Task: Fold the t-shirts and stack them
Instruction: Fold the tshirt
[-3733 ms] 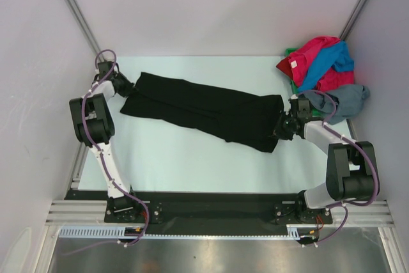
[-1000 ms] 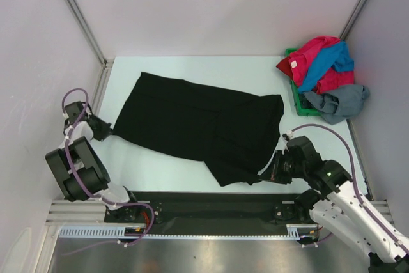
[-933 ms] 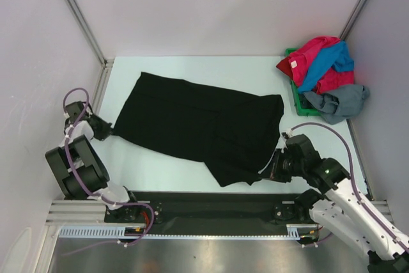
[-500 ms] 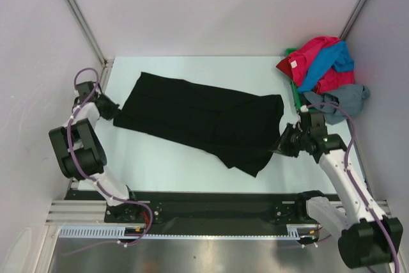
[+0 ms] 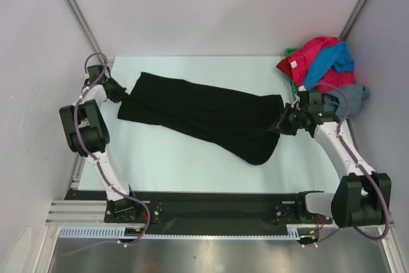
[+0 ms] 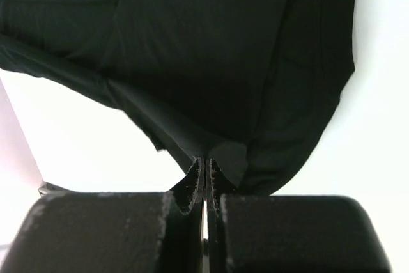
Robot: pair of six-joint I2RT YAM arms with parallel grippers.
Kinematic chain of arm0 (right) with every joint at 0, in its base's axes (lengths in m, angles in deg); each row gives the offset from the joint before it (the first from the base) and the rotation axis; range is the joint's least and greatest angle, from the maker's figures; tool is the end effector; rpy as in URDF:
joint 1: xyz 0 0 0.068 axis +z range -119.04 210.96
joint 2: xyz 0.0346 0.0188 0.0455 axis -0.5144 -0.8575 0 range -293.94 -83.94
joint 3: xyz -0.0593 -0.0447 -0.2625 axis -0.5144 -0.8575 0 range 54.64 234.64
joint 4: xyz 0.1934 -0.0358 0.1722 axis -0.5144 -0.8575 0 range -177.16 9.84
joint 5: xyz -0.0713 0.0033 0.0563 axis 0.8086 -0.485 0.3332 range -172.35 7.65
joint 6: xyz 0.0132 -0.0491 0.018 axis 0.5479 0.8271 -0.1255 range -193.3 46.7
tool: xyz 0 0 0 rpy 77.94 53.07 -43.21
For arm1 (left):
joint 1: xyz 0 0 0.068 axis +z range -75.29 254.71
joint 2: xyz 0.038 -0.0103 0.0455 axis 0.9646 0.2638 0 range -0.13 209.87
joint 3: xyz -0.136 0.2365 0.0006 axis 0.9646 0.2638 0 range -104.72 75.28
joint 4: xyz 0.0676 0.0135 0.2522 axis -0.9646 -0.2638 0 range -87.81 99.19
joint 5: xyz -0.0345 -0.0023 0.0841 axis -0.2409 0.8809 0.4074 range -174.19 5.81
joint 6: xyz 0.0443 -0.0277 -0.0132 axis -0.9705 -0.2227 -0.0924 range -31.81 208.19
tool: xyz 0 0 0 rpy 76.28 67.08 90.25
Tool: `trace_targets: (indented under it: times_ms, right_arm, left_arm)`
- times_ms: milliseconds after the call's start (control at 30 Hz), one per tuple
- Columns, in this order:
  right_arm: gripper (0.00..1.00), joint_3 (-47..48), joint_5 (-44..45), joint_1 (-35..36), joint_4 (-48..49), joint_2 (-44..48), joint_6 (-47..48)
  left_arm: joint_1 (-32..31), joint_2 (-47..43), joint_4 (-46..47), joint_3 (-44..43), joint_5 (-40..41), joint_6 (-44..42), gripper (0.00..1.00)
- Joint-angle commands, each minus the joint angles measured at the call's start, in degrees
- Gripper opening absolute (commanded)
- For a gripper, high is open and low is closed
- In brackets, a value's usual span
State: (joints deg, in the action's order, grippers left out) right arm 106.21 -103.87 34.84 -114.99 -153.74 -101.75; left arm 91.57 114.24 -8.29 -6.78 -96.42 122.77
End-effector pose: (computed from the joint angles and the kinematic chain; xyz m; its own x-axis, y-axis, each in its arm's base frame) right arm 0.2432 0.0297 0.2559 -0.8359 0.3875 -0.3888 0.1310 0.8287 0.5442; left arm 0.4217 0.1200 0.1907 -0.5150 -0.7359 -0.4396 -0.5406 0.6768 -0.4997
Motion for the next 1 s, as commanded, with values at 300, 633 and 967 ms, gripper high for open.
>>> trace_targets:
  times_ms: [300,633,967]
  right_arm:
    - [0.00,6.6,-0.6,-1.2,4.6,-7.4,1.6]
    - [0.00,11.1,-0.2,-1.8,6.9,-11.7,1.6]
    - [0.00,16.3,-0.5,-1.9,9.6,-18.3,0.1]
  left_arm:
    - [-1.8,8.6,-0.8,-11.5,0.7,2.3,0.00]
    - [-2.2,10.6,-1.6,-12.9,3.7,3.0,0.00]
    - [-2.2,10.5,-1.8,-13.5,5.4,3.4,0.00]
